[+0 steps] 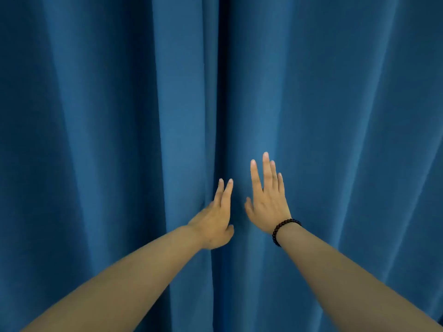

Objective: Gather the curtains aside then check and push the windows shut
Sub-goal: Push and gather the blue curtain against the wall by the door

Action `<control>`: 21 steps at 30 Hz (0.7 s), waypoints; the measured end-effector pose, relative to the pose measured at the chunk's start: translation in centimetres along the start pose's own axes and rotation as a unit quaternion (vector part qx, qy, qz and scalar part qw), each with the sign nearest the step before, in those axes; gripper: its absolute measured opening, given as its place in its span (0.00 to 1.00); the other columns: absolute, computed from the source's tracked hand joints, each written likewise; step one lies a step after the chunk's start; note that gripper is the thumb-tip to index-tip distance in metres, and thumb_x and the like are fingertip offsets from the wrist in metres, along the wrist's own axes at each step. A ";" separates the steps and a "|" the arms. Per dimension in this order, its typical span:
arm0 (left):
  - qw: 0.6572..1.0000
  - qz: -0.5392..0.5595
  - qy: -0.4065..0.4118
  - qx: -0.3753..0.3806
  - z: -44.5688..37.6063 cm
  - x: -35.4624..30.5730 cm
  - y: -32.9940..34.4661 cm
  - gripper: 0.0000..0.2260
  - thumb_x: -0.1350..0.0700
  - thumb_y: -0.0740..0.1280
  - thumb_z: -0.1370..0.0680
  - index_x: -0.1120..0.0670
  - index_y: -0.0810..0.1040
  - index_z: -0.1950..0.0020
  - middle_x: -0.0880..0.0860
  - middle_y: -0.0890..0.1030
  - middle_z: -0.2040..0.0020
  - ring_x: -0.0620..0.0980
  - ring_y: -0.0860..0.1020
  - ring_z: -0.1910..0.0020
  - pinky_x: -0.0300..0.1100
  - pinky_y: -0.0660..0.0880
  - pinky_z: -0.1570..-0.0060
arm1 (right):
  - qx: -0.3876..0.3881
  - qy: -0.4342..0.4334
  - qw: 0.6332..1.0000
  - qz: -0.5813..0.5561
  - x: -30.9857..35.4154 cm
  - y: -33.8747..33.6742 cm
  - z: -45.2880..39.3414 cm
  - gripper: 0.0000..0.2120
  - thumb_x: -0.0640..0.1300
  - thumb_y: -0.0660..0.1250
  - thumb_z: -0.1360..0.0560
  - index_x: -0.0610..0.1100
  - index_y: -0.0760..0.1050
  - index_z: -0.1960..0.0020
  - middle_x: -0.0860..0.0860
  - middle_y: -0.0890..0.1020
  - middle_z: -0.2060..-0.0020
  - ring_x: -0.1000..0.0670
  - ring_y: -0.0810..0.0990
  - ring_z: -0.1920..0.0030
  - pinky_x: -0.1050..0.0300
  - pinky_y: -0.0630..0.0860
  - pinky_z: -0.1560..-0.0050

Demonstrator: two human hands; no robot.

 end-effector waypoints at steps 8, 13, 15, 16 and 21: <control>0.947 -0.006 -0.018 -0.320 -7.0 2.7 -5.9 0.45 0.58 0.68 0.28 0.56 0.38 0.23 0.58 0.28 0.25 0.57 0.35 0.23 0.48 0.42 0.25 | -0.036 0.040 0.990 -0.130 -4.8 4.5 -5.5 0.47 0.50 0.68 0.27 0.46 0.37 0.23 0.44 0.33 0.25 0.37 0.50 0.24 0.36 0.62 0.30; 0.892 0.002 -0.055 -0.449 -8.7 4.1 -9.2 0.44 0.61 0.70 0.32 0.61 0.46 0.25 0.65 0.36 0.24 0.49 0.36 0.24 0.37 0.34 0.28 | -0.049 0.061 0.981 -0.180 -7.7 6.5 -7.9 0.48 0.47 0.70 0.27 0.51 0.36 0.23 0.49 0.33 0.24 0.47 0.75 0.64 0.57 0.74 0.66; 0.882 -0.015 -0.092 -0.462 -9.1 5.2 -10.1 0.45 0.59 0.71 0.32 0.59 0.46 0.25 0.66 0.38 0.24 0.56 0.40 0.23 0.42 0.36 0.27 | -0.041 0.076 0.982 -0.170 -8.9 7.5 -8.6 0.47 0.41 0.68 0.27 0.53 0.37 0.23 0.53 0.32 0.25 0.52 0.65 0.76 0.61 0.66 0.77; 0.878 -0.021 -0.117 -0.463 -9.4 5.9 -10.3 0.45 0.57 0.72 0.32 0.59 0.45 0.24 0.66 0.38 0.24 0.59 0.42 0.23 0.48 0.39 0.26 | -0.036 0.083 0.982 -0.165 -9.5 8.1 -8.8 0.47 0.37 0.68 0.27 0.53 0.37 0.23 0.55 0.32 0.25 0.52 0.62 0.77 0.61 0.65 0.79; 0.878 -0.002 -0.183 -0.443 -10.6 8.6 -10.8 0.48 0.52 0.71 0.27 0.58 0.38 0.23 0.60 0.35 0.23 0.59 0.43 0.23 0.57 0.47 0.27 | 0.000 0.094 0.985 -0.142 -11.8 10.3 -10.0 0.51 0.26 0.63 0.32 0.51 0.35 0.23 0.59 0.36 0.25 0.52 0.58 0.78 0.63 0.59 0.80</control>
Point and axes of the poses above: each hand's wrist, its own z-axis away from the middle knuckle, its own y-axis out of the palm, x = y × z, the point moved 8 cm from there along -z, towards the middle knuckle
